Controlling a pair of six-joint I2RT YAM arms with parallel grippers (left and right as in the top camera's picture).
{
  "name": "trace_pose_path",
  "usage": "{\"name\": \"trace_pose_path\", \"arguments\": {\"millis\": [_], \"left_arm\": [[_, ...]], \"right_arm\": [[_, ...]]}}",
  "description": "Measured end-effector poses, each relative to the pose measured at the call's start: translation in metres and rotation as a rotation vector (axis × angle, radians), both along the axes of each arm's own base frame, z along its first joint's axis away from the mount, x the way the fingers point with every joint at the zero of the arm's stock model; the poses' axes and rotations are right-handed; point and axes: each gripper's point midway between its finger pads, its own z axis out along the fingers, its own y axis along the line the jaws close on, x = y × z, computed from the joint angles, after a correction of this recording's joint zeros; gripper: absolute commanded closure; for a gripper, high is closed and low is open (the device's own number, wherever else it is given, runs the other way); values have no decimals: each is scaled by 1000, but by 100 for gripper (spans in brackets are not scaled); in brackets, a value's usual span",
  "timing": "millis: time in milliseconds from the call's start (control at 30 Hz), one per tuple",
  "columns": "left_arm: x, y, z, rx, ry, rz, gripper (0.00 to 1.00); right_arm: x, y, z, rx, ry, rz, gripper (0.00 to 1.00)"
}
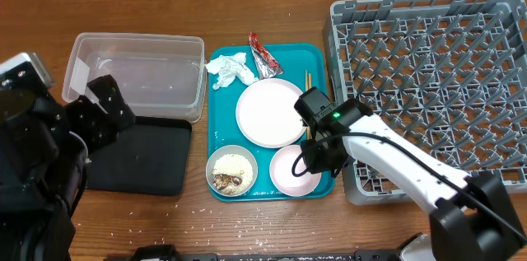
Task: Sort waste into correct bins and load items into the dishwasher
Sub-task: 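Grasp the pink bowl with the right gripper and lift it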
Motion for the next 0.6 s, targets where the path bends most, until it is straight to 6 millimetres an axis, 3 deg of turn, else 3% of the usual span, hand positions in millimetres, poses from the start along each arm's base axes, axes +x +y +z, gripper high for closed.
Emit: {"name": "trace_pose_path", "arguments": {"millis": [100,133,167,400,500,600], "left_arm": [[-3,2,-3,2,13,12,0],[-3,2,-3,3,14,15,0],[-3,3,-3,4,16,17,0],[-2,4,-4,6,21,21,0],[-2,4,-4,6,23,21,0],[-2,4,-4,6,23,21,0]], "right_arm": [[-1,1,-9,-8,27,23,79],[-2,1,-13,-12,36,32,91],[-2,1,-14,-13,41,35,96],[-4,-5,-13,-56,63,32,96],[2,-13,2,-104,33,13,96],[17,-22,32,-151,-67,-28,96]]}}
